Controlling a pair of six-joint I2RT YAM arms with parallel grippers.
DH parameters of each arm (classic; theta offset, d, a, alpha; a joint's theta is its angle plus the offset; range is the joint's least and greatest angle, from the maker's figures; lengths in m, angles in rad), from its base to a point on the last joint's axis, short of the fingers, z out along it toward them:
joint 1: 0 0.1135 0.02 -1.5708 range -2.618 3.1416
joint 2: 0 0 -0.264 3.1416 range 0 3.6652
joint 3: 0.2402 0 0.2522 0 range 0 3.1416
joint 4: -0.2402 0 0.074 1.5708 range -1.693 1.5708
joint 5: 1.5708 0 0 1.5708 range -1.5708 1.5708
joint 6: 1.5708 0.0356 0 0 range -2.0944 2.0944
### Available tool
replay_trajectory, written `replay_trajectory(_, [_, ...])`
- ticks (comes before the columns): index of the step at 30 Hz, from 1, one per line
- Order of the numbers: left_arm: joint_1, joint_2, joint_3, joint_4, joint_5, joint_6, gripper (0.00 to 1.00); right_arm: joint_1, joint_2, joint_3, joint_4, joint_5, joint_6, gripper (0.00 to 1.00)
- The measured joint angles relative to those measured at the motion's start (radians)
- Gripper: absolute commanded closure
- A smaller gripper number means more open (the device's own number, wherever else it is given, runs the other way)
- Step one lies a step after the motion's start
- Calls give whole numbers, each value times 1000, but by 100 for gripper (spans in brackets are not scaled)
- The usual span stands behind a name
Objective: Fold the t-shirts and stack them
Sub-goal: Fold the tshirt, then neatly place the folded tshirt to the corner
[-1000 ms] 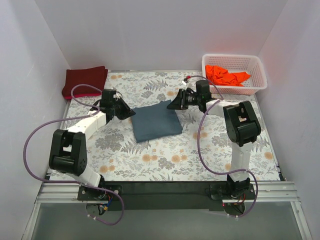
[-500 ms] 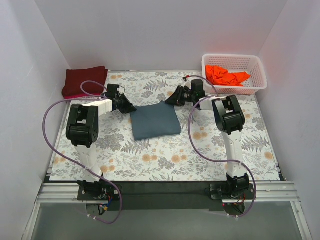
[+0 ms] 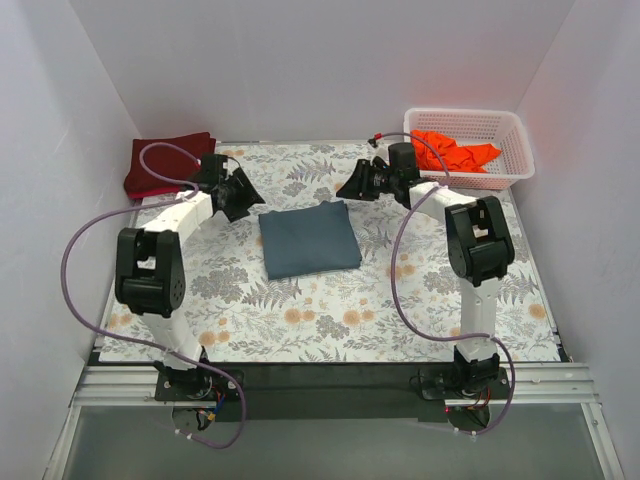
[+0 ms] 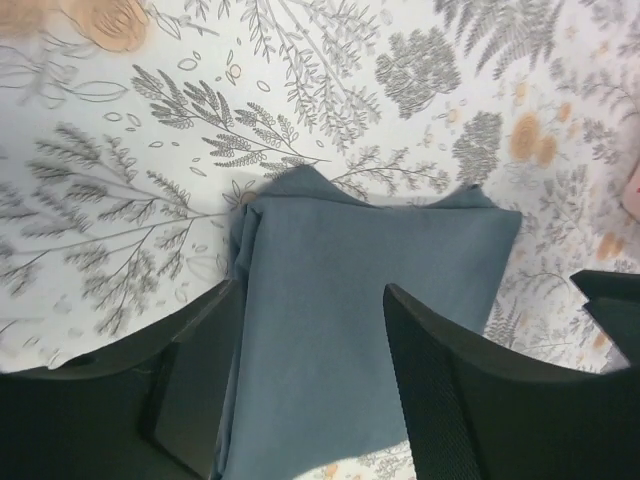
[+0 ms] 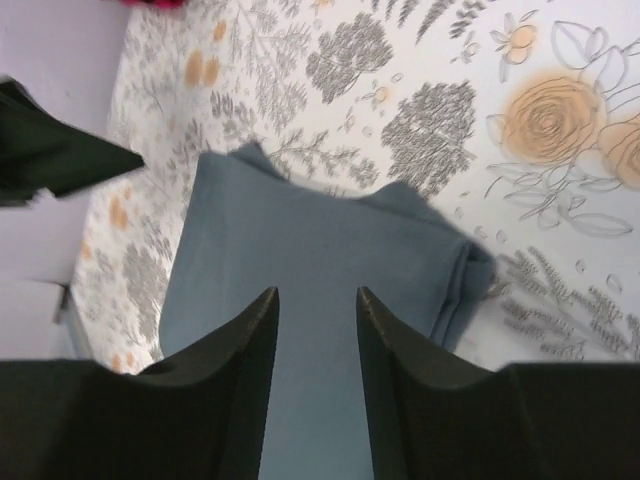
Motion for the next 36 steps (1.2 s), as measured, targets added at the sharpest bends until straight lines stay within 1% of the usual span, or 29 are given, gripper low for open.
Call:
replay_trajectory(1, [0, -41, 0, -26, -21, 8, 35, 13, -38, 0, -48, 22, -49, 53])
replay_trajectory(2, [0, -84, 0, -50, -39, 14, 24, 31, -77, 1, -103, 45, -106, 50])
replay_trajectory(4, [0, -169, -1, -97, -82, 24, 15, 88, -148, 3, -202, 110, -215, 46])
replay_trajectory(5, [0, -213, -6, -118, -107, 27, 11, 128, -176, 5, -246, 144, -264, 41])
replay_trajectory(6, [0, -255, -12, -139, -132, 27, 7, 173, -200, 8, -291, 190, -314, 39])
replay_trajectory(9, [2, -364, -45, -213, -200, 24, 2, 330, -240, 9, -393, 306, -443, 33])
replay_trajectory(14, [11, -436, -124, -328, -271, 3, 2, 574, -245, 9, -503, 485, -598, 29])
replay_trajectory(17, [24, -448, -206, -377, -284, -13, 2, 662, -227, 26, -538, 576, -665, 29])
replay_trajectory(21, [48, -449, -294, -415, -283, -26, 2, 724, -160, 77, -550, 678, -727, 29])
replay_trajectory(26, [110, -450, -377, -407, -259, -28, 2, 774, -72, 128, -565, 775, -777, 30])
replay_trajectory(31, [219, -448, -451, -386, -182, -34, 2, 803, -8, 163, -567, 824, -806, 30])
replay_trajectory(36, [240, -436, -487, -368, -119, -39, 2, 811, 27, 185, -566, 853, -818, 34])
